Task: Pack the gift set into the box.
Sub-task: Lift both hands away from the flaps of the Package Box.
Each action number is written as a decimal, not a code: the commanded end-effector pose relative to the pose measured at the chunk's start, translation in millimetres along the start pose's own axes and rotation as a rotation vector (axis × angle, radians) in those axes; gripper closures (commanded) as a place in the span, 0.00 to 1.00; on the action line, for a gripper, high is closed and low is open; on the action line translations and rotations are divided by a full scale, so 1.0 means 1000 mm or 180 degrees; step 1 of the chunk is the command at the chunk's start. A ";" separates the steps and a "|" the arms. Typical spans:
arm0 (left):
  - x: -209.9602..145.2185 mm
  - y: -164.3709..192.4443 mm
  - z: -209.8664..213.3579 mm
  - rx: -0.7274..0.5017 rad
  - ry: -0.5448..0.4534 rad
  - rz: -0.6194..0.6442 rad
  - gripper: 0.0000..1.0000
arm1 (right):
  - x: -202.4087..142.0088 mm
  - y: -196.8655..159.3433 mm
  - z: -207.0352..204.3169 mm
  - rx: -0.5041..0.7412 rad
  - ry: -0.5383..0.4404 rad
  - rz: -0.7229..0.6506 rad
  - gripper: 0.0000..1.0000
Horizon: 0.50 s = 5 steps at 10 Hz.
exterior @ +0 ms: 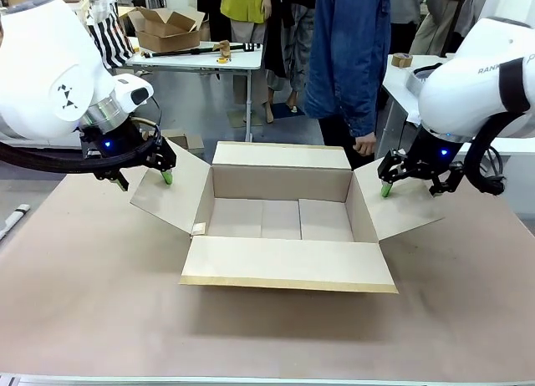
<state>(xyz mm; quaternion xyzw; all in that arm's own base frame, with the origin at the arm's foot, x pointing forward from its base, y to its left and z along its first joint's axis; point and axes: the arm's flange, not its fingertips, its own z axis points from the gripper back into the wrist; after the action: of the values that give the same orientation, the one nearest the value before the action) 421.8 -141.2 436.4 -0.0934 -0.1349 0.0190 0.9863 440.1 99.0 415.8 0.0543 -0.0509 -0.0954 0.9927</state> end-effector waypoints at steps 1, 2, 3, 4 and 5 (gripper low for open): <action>0.000 -0.001 0.002 0.0057 0.0003 0.0034 0.00 | 0.002 0.001 0.005 -0.0082 -0.0012 -0.0037 0.00; 0.000 -0.001 0.002 0.0057 0.0003 0.0034 0.00 | 0.002 0.001 0.005 -0.0082 -0.0012 -0.0037 0.00; 0.000 -0.001 0.002 0.0057 0.0003 0.0034 0.00 | 0.002 0.001 0.005 -0.0082 -0.0012 -0.0037 0.00; 0.000 -0.001 0.002 0.0057 0.0003 0.0034 0.00 | 0.002 0.001 0.005 -0.0082 -0.0012 -0.0037 0.00; 0.000 -0.001 0.002 0.0057 0.0003 0.0034 0.00 | 0.002 0.001 0.005 -0.0082 -0.0012 -0.0037 0.00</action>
<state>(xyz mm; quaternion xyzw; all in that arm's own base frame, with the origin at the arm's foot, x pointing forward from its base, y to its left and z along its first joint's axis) 421.8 -141.2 436.4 -0.0934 -0.1349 0.0191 0.9863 440.1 99.0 415.8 0.0543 -0.0509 -0.0954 0.9927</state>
